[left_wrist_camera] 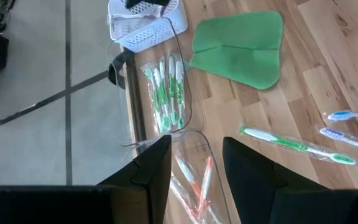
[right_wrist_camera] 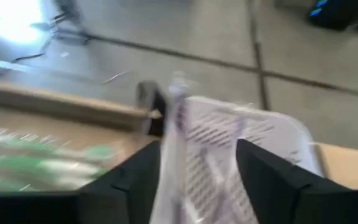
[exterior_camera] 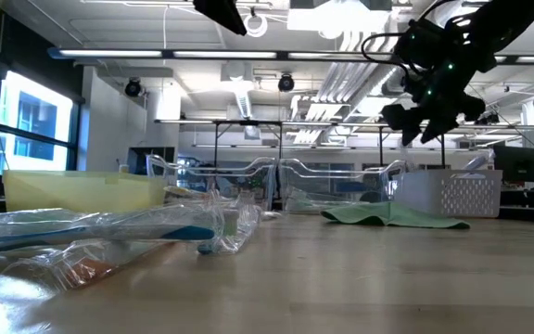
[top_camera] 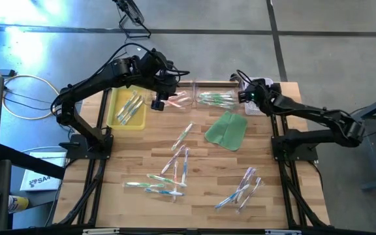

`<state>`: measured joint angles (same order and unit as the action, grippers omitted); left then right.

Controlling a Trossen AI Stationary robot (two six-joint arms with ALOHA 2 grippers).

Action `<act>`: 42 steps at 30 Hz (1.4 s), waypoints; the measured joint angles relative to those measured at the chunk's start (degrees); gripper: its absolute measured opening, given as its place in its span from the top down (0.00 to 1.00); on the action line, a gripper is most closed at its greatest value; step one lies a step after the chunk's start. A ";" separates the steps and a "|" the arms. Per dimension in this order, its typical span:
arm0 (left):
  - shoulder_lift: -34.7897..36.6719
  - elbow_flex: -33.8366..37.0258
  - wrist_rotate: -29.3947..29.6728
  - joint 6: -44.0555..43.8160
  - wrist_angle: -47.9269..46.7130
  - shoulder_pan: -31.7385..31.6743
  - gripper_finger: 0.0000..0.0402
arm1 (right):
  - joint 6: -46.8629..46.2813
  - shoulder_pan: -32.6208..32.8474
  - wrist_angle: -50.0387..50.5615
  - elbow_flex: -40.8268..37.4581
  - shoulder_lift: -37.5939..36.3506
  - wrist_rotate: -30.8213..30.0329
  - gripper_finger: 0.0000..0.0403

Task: Pick & Place Toothbrushes
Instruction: Put the purple toothbrush into the white bin, then put the green toothbrush into the right transparent bin

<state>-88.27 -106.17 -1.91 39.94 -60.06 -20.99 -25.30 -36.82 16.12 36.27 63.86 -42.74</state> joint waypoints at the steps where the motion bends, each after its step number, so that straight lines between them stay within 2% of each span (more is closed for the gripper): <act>1: 0.00 0.00 0.00 0.00 -0.12 0.00 0.66 | 0.02 0.02 0.00 0.00 -0.12 -1.60 0.45; 4: 0.00 0.00 0.00 0.00 -0.15 0.00 0.66 | 1.20 0.02 -0.03 0.00 -1.19 -3.42 0.43; 7: 0.00 0.00 0.00 0.00 -0.15 0.00 0.66 | 1.71 0.04 -0.21 0.00 -3.26 -2.80 0.45; 10: 0.00 0.00 0.00 0.02 -0.12 0.00 0.66 | 1.70 0.40 -1.11 0.00 -6.08 1.26 0.50; 17: 0.00 0.00 0.00 0.11 -0.06 0.00 0.66 | 1.51 3.68 -7.94 0.00 -11.61 16.54 0.63; 22: 0.00 0.00 0.02 0.46 0.29 0.00 0.66 | 3.32 6.75 -13.41 0.00 -12.24 24.27 0.70; 28: 0.00 0.00 -0.04 0.56 0.53 0.02 0.66 | 6.61 10.55 -15.94 0.00 -12.07 28.39 0.79; 33: 0.00 0.00 -0.07 0.80 2.39 0.04 0.66 | 8.55 13.44 -15.96 0.00 -12.07 29.87 0.90; 36: 0.14 1.74 -0.04 1.78 6.64 0.92 0.71 | 9.15 15.08 -15.96 0.00 -12.07 31.97 0.97; 42: 3.04 11.88 -0.09 3.37 16.38 2.86 0.90 | 11.24 18.33 -15.99 0.00 -12.07 34.52 0.99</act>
<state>-85.23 -94.29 -2.00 43.31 -43.68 -18.14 -14.06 -18.49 0.13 36.27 51.79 -8.22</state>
